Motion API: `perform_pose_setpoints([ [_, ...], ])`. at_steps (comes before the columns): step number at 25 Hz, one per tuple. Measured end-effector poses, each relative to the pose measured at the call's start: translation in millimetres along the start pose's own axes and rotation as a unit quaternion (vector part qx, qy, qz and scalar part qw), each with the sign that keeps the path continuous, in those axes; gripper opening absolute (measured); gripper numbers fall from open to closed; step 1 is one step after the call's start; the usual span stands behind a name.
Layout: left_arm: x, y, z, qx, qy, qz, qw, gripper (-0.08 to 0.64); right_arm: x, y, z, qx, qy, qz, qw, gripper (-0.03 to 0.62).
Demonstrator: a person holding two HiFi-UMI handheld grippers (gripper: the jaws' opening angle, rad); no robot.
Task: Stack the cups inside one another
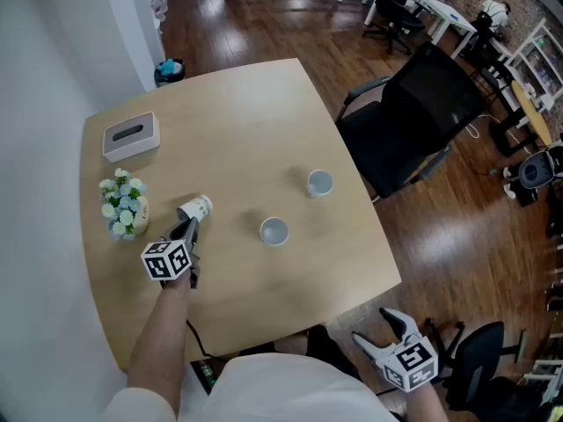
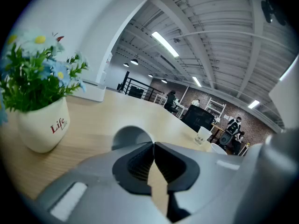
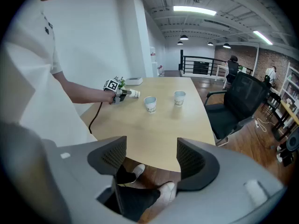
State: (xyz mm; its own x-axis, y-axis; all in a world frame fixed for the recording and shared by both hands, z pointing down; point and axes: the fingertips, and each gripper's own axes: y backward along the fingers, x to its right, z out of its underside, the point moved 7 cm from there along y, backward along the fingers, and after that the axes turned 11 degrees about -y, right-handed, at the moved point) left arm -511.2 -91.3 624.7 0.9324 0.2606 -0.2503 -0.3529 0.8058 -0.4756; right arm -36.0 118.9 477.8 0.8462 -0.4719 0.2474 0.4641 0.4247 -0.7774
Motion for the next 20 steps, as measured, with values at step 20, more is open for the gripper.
perform_pose_setpoints([
  [20, 210.9, -29.6, -150.8, -0.109, -0.334, 0.032, 0.9356, 0.008, 160.6, 5.9, -58.6, 0.036, 0.092, -0.105, 0.990, 0.333],
])
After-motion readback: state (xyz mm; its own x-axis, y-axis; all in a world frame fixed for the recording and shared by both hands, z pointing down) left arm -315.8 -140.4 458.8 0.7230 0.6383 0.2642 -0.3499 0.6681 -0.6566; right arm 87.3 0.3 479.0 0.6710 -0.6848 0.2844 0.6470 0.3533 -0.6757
